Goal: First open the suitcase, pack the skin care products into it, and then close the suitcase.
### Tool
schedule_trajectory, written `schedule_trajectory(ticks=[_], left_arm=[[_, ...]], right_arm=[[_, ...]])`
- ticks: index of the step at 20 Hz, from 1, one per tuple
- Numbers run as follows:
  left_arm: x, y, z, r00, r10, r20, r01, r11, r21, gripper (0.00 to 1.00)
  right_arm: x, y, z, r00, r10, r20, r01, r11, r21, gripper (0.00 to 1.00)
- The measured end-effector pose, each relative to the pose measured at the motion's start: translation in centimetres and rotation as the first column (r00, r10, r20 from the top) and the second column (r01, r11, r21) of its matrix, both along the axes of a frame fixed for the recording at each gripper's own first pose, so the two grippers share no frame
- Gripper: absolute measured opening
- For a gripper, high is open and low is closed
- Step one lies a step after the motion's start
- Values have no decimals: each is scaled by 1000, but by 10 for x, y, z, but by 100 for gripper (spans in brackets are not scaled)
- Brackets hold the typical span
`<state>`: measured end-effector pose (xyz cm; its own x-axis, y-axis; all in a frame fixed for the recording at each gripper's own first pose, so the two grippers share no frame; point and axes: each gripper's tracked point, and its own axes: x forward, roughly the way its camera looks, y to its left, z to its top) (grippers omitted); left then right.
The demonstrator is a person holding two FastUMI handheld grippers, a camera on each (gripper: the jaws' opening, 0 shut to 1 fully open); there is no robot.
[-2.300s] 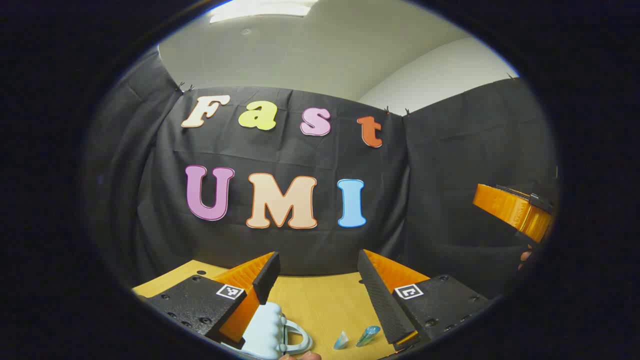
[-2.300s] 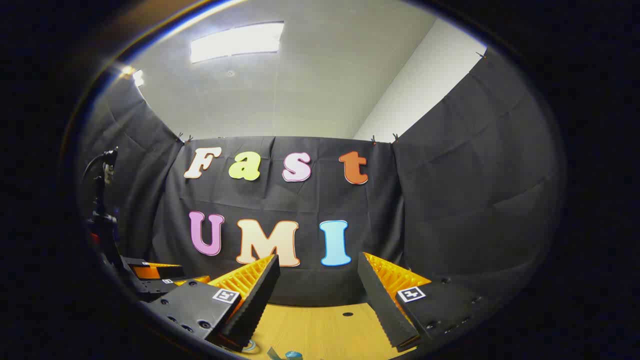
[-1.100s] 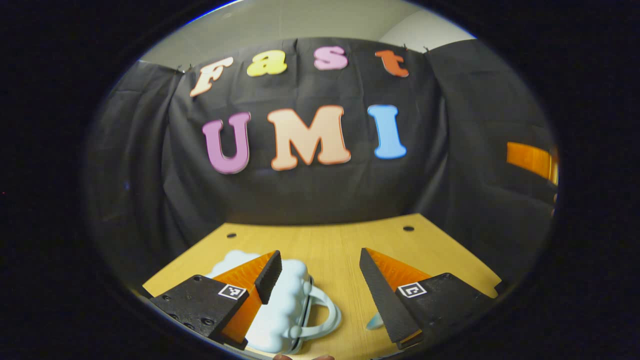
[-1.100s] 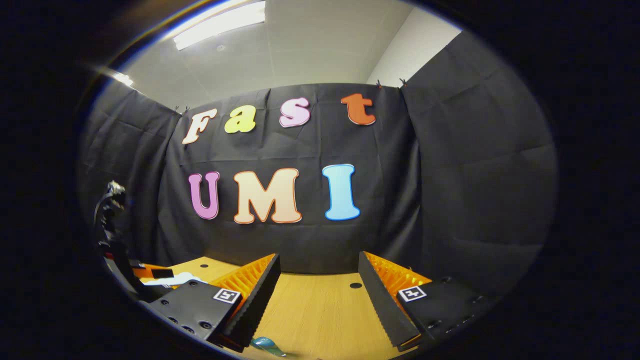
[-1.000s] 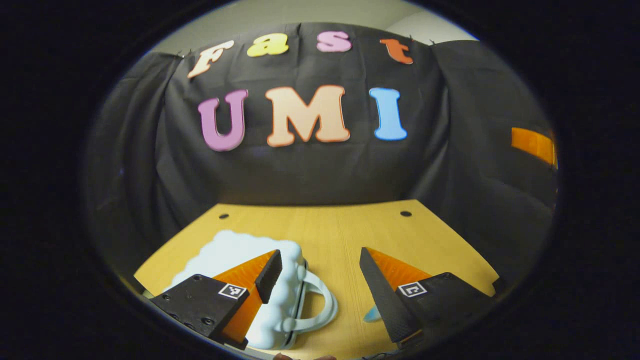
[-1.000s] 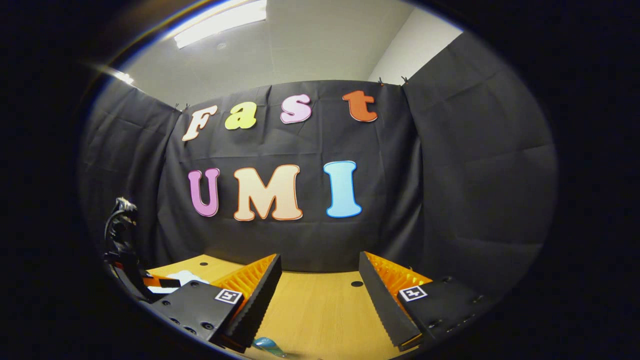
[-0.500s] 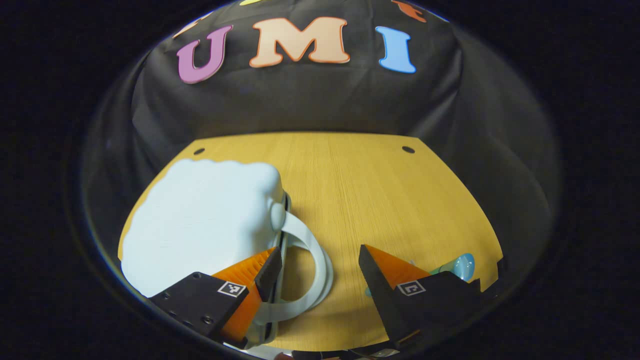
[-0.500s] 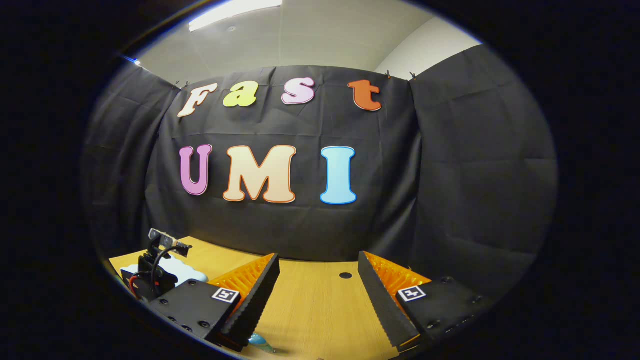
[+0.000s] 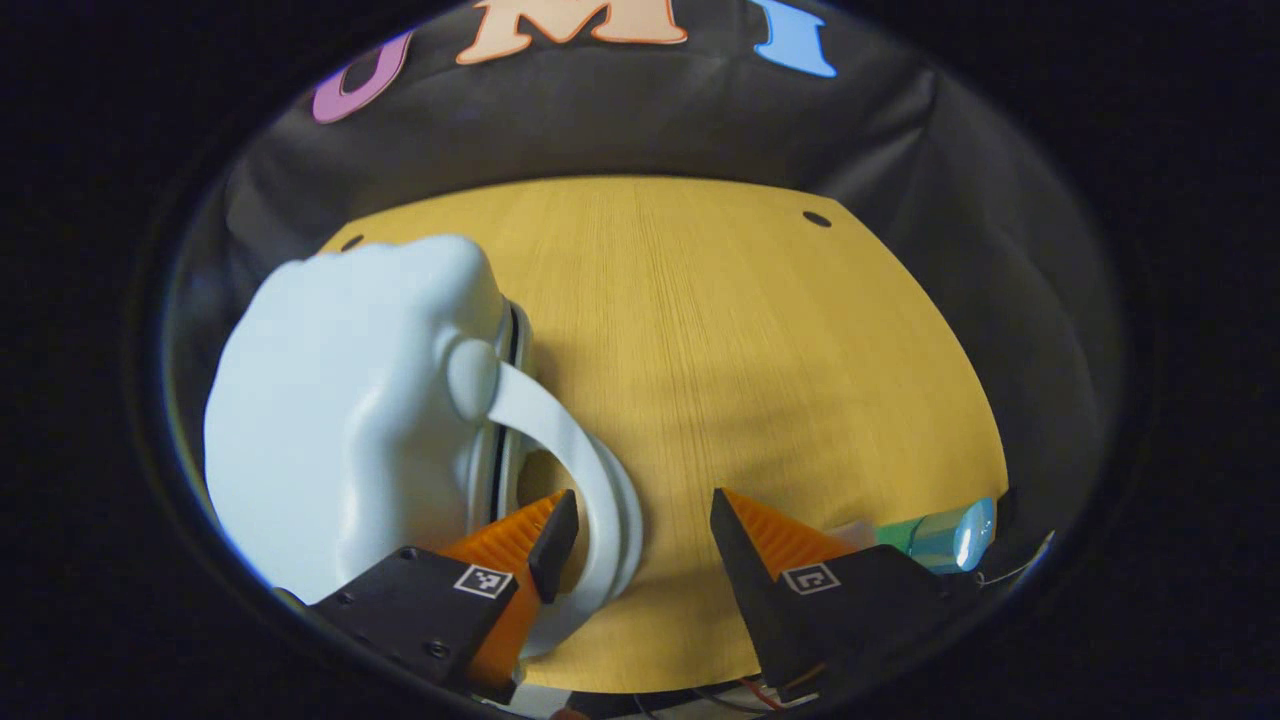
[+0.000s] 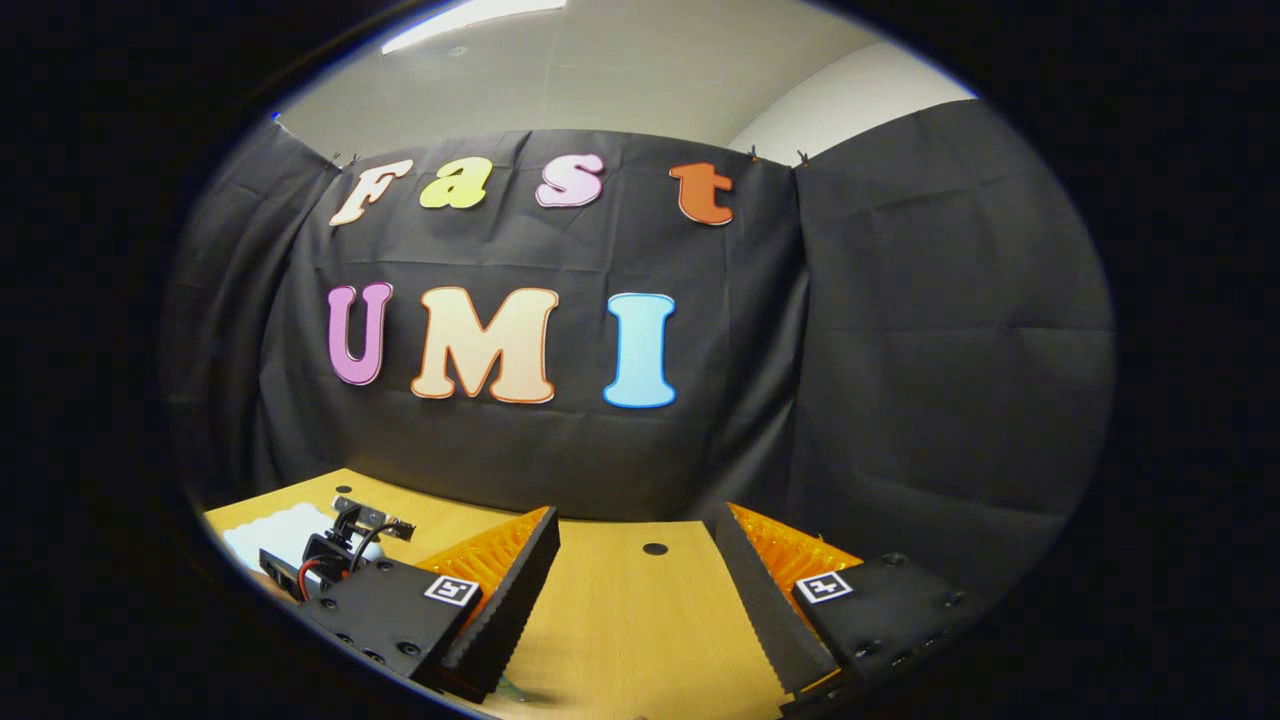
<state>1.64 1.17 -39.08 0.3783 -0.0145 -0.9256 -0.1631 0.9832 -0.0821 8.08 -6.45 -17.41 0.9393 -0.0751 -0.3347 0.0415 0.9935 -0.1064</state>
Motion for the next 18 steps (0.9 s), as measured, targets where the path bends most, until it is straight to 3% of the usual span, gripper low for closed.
schedule_trajectory(ticks=[2,4,5,7,10,14,18], left_arm=[[2,3,2,1000,2,3,-2,1000,-21,76],[2,10,4,1000,26,11,-26,1000,-18,55],[4,13,6,999,37,9,-37,999,-26,32],[2,14,6,998,56,1,-56,997,-48,19],[3,11,10,1000,20,11,-19,997,-73,12],[9,7,27,999,-32,39,33,999,-15,5],[18,2,60,994,-27,108,33,998,-53,1]], right_arm=[[-5,-6,0,1000,-20,3,20,1000,2,99],[-9,-9,-4,999,-33,-8,33,999,5,99],[-9,-10,-5,999,-35,-10,35,999,5,99],[-9,-8,-4,999,-33,-8,33,999,2,99],[-9,3,-1,1000,-2,-1,2,1000,-18,99],[-8,16,14,998,34,52,-33,999,-23,99],[-5,25,13,996,65,55,-65,998,1,99]])
